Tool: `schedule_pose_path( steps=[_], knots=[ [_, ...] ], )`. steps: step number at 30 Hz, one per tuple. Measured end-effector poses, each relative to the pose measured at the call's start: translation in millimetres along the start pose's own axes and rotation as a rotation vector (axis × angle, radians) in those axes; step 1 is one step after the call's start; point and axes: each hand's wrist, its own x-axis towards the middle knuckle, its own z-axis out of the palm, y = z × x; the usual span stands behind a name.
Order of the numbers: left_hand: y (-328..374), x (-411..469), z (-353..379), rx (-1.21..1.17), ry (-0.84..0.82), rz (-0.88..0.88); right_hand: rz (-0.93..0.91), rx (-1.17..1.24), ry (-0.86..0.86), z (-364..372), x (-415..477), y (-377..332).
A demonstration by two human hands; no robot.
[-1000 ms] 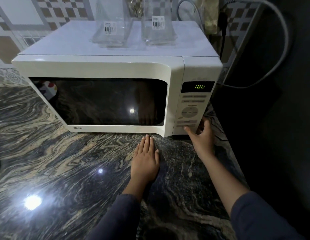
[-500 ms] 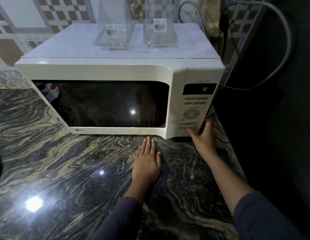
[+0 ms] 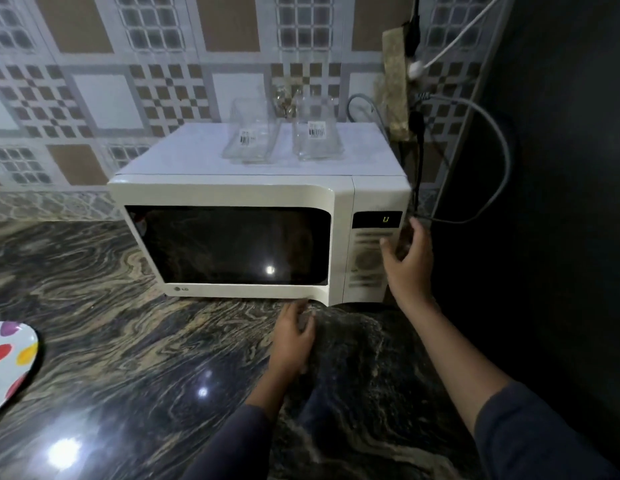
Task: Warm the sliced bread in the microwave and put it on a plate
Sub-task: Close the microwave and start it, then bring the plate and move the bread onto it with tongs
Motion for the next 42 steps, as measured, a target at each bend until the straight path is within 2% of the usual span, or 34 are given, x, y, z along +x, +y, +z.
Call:
schedule_pose_path(
  steps=[3,6,10,17,23,31,42],
  knots=[
    [42.3,13.9,-0.7,-0.105,0.029,0.076,-0.319,-0.037,0.138,-11.9,18.2,-33.7],
    [79.5,29.7,-0.2,-0.164,-0.001,0.088,-0.446,-0.116,0.044,-14.4,35.9,-56.1],
    [99.3,43.0,-0.8,-0.113,0.051,0.09,-0.374,-0.255,-0.171,-13.2,41.7,-72.8],
    [116.4,47.4,-5.6,-0.224,0.013,0.015,-0.294,-0.282,-0.09,-7.9,37.8,-82.7],
    [114.4,55.1,-9.4,-0.186,-0.022,-0.033,-0.283,-0.303,-0.051,-4.6,39.3,-83.0],
    [114.6,47.7,-5.8,-0.167,0.062,0.049,-0.282,-0.351,-0.02,-3.2,38.5,-83.3],
    [111.5,51.4,-7.8,-0.179,0.042,0.067,-0.234,-0.368,-0.034,-2.6,39.2,-86.8]
  ],
)
